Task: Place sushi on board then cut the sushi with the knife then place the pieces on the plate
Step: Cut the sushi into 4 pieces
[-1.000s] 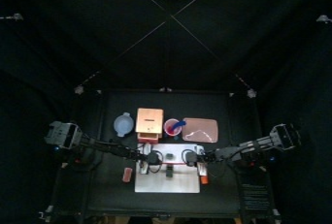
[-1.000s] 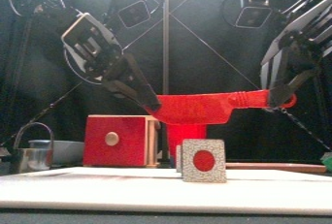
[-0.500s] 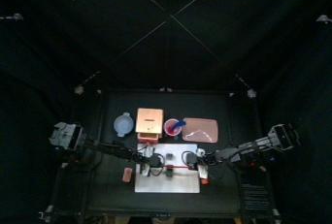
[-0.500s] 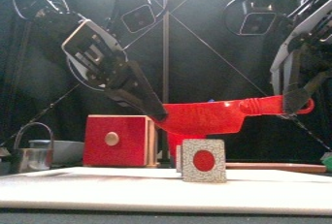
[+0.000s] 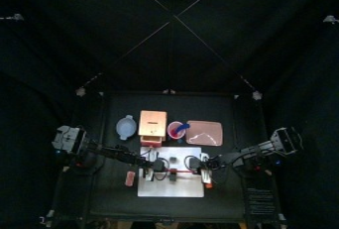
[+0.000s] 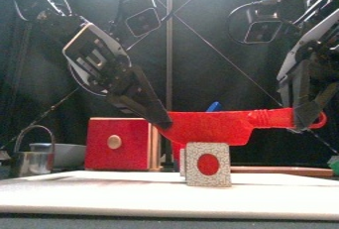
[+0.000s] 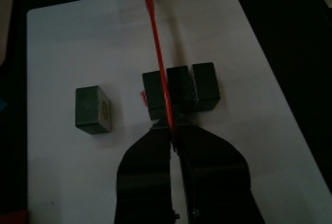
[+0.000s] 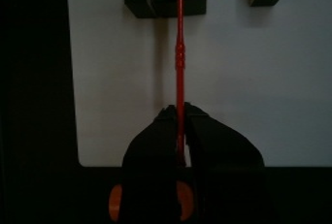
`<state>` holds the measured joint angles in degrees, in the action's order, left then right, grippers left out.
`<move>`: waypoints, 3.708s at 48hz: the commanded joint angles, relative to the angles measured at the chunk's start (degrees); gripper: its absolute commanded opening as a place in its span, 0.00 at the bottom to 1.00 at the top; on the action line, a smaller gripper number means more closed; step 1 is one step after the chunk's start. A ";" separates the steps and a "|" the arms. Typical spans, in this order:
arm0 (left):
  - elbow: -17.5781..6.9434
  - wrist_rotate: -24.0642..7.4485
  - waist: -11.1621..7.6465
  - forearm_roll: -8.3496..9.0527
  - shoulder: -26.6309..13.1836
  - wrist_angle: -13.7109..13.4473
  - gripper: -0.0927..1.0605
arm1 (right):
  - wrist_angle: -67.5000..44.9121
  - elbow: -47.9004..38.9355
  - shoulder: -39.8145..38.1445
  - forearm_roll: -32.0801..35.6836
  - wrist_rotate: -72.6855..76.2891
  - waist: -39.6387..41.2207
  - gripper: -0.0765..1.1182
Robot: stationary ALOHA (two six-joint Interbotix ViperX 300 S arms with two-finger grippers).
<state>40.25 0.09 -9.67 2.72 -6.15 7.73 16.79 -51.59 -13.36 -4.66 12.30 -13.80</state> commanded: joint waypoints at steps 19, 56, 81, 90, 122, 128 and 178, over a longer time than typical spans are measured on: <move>-0.09 -0.26 -0.44 -0.09 1.49 -0.44 0.36 | 0.88 1.76 -0.26 0.09 -0.18 -0.97 0.32; 0.09 -0.44 -0.18 -0.18 -3.34 -0.44 0.36 | 0.53 1.49 5.54 4.39 -0.35 0.26 0.32; -0.09 -0.44 1.67 0.97 -2.72 -0.88 0.36 | 1.05 3.25 6.59 9.14 -0.26 3.87 0.32; -0.79 -0.53 1.67 1.14 1.67 -1.41 0.36 | 5.36 4.13 3.69 9.76 -0.53 3.60 0.32; 0.00 -0.35 -3.16 1.32 2.55 -1.85 0.36 | 9.49 5.19 -0.35 2.37 -0.18 -3.96 0.32; 0.09 -0.35 -3.16 1.32 1.67 -1.85 0.36 | 9.32 5.10 0.26 2.02 -0.18 -4.04 0.32; -0.26 -0.44 -3.34 1.23 -2.72 -2.90 0.36 | 7.38 6.24 6.86 0.88 -0.26 -5.19 0.32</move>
<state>39.55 -0.09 -12.83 3.69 -9.05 5.71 24.08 -45.35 -6.33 -3.78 12.39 -18.11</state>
